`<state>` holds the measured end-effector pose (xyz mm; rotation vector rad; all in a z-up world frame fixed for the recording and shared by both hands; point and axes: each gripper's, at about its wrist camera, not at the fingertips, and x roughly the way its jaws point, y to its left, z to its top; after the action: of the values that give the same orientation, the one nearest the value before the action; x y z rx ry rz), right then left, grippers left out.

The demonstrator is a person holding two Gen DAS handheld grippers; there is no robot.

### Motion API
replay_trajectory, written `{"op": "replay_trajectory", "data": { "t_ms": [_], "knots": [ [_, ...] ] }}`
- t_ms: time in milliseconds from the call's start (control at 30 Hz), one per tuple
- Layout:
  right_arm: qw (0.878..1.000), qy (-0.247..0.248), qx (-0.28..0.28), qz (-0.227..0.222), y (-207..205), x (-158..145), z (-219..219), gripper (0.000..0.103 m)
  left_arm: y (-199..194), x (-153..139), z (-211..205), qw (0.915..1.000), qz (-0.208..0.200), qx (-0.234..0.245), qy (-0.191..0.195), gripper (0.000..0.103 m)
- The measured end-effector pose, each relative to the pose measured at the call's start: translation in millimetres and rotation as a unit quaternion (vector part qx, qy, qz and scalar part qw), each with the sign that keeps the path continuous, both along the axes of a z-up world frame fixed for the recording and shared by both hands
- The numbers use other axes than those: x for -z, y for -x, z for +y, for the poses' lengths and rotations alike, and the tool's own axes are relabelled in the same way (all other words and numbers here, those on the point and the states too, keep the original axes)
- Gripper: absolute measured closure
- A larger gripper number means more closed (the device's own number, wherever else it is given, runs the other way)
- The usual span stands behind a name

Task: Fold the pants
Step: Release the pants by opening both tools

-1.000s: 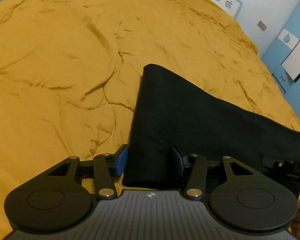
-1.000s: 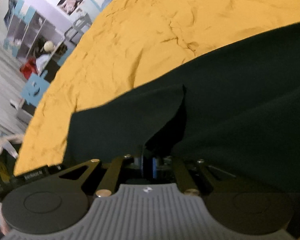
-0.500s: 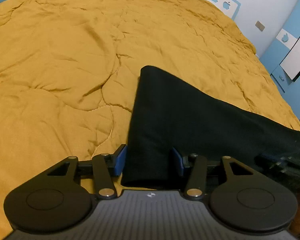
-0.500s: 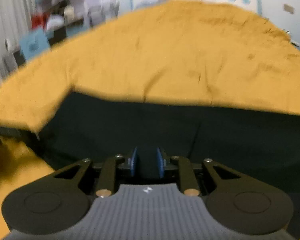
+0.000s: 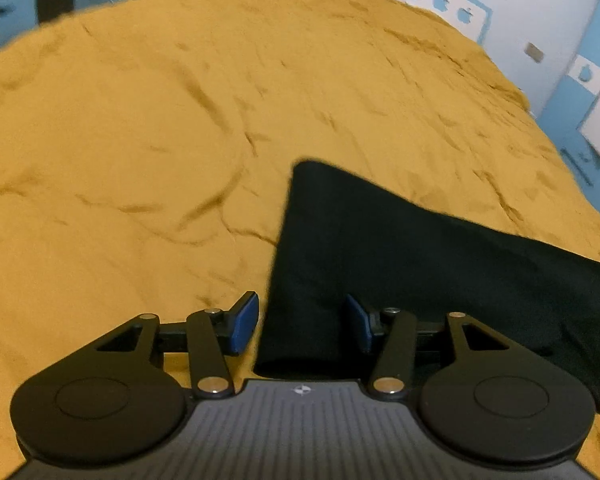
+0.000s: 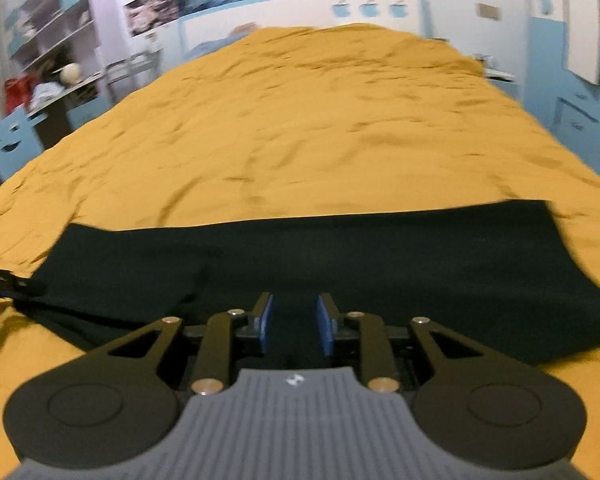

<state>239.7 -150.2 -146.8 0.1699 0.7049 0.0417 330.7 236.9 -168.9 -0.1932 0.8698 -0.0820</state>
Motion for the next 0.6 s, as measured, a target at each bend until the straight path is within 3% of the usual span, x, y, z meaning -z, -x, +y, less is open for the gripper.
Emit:
{"op": "replay_trajectory", "data": {
  "t_ms": [167,333,433,600],
  "knots": [
    [0.998,-0.006,0.057,0.0,30,-2,-69,0.079,22,-26,-43,0.9982,-0.037,-0.013,-0.046,0.044],
    [0.993,-0.039,0.114,0.004,55,8,-131,0.075,50,-37,-148,0.9906,-0.065,0.088,-0.082,0.041],
    [0.987,-0.074,0.14,0.012,65,18,-158,0.075,57,-35,-216,0.9824,-0.057,0.154,-0.088,0.041],
    [0.98,-0.115,0.163,0.023,73,35,-184,0.065,57,-28,-301,0.9744,-0.041,0.201,-0.093,0.041]
  ]
}}
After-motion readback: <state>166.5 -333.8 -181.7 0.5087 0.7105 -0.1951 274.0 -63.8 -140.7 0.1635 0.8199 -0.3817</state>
